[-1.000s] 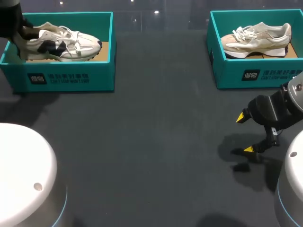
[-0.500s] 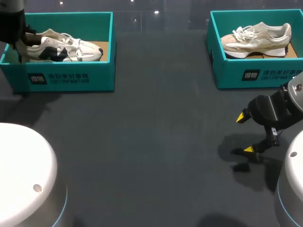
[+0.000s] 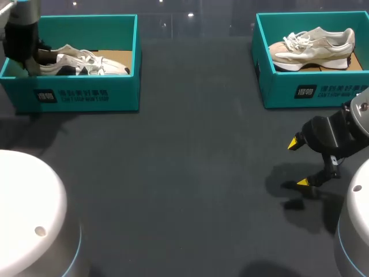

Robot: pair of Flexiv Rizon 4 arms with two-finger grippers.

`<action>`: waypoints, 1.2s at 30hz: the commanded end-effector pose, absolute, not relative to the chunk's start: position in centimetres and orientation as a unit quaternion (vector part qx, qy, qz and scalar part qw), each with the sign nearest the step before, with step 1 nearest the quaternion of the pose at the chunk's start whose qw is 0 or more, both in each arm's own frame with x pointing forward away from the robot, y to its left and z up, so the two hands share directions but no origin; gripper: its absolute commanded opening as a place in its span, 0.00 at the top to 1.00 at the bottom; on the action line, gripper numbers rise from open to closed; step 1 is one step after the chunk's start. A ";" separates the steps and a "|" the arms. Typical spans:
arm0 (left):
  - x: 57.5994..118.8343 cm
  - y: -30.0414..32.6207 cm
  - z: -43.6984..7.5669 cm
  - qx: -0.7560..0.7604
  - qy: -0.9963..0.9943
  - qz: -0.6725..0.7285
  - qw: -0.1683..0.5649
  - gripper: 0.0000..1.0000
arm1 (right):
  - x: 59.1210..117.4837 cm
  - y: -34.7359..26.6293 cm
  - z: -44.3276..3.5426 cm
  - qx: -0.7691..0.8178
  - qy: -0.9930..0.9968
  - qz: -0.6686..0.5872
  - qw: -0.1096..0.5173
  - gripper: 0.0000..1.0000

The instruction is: Take the shoe out of the shoebox, open the shoe tongue, remove and reinsert the insole, then place the shoe into the shoebox

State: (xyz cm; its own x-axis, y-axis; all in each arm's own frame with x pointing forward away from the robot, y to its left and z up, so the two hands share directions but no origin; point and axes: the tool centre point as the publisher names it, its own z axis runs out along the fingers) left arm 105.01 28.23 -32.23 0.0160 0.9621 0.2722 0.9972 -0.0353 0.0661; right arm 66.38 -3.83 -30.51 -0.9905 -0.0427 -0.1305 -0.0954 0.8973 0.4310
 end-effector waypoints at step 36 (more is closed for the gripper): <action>107.0 26.8 -36.6 -0.728 -0.674 -0.082 0.094 1.00 | 66.2 -3.8 -30.5 -0.035 0.972 0.223 0.060 0.00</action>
